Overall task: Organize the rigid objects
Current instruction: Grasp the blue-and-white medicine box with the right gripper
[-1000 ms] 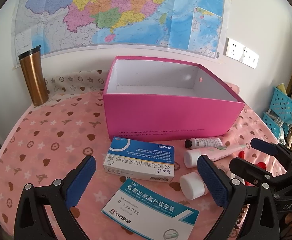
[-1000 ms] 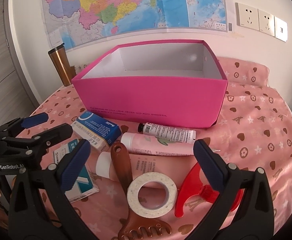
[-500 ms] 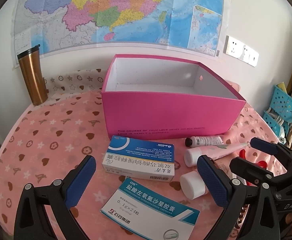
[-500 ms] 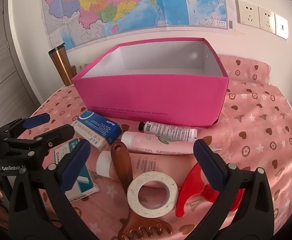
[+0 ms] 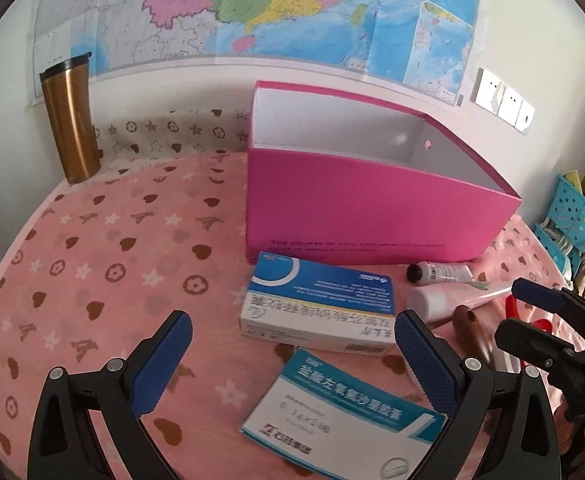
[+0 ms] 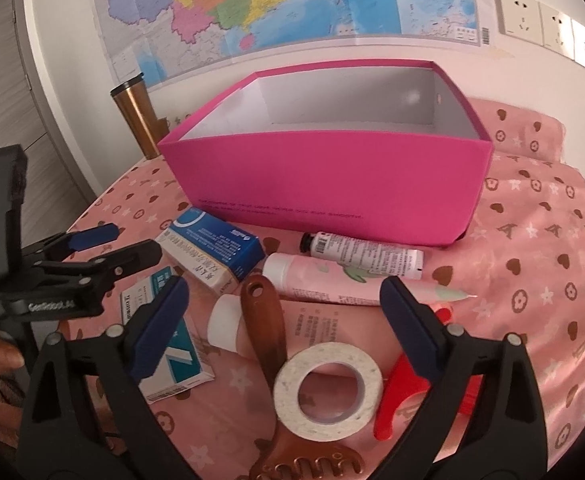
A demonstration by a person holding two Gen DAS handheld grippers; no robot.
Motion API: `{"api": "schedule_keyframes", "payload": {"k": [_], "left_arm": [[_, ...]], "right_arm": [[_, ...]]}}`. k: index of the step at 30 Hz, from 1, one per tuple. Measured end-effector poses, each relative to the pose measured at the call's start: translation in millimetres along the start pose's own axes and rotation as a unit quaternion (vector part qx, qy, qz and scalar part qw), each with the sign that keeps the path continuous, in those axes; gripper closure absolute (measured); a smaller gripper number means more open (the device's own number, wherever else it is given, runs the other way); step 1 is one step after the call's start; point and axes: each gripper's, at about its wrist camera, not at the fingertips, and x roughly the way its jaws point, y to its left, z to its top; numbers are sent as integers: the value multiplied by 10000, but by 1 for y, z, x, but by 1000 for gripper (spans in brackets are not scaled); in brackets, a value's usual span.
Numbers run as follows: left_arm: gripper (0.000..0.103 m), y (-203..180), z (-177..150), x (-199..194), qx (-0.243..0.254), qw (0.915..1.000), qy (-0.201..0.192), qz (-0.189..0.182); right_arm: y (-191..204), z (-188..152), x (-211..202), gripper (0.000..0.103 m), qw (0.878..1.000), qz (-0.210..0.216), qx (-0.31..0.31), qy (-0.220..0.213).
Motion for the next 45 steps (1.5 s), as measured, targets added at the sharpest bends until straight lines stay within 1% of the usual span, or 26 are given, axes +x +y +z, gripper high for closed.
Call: {"api": "schedule_keyframes", "payload": {"k": [3, 8, 10, 13, 14, 16, 18, 22, 26, 28, 30, 33, 40, 45], "left_arm": [[5, 4, 2, 5, 43, 10000, 30, 31], [14, 11, 6, 16, 61, 9998, 161, -70], [21, 15, 8, 22, 48, 9996, 250, -109], [28, 19, 9, 29, 34, 9992, 364, -182], [29, 21, 10, 31, 21, 9989, 398, -232], [32, 23, 10, 35, 4, 9986, 458, -278], [33, 25, 11, 38, 22, 9981, 514, -329], [34, 27, 12, 42, 42, 9972, 596, -456], [35, 27, 12, 45, 102, 9960, 682, -576], [36, 27, 12, 45, 117, 9954, 700, -648], [40, 28, 12, 45, 133, 9948, 702, -727], [43, 29, 11, 44, 139, 9941, 724, -796], [43, 37, 10, 42, 34, 9931, 785, -875], [44, 40, 10, 44, -28, 9913, 854, -1000]], "right_arm": [[7, 1, 4, 26, 9997, 214, -95, 95], [22, 8, 13, 33, 9979, 515, -342, 193], [28, 14, 20, 38, 9967, 644, -425, 243], [35, 22, 34, 41, 9950, 754, -488, 435], [36, 23, 38, 43, 9942, 805, -498, 502], [38, 27, 49, 44, 9928, 863, -499, 668], [39, 31, 61, 44, 9913, 833, -491, 890], [38, 34, 78, 44, 9875, 914, -367, 1231], [44, 34, 93, 44, 9837, 900, -478, 1480], [48, 35, 97, 44, 9826, 913, -541, 1527], [49, 36, 102, 44, 9815, 926, -534, 1586], [49, 37, 109, 44, 9799, 1016, -473, 1649], [48, 45, 111, 44, 9809, 1057, -350, 1596], [49, 47, 116, 44, 9807, 1088, -315, 1591]]}}
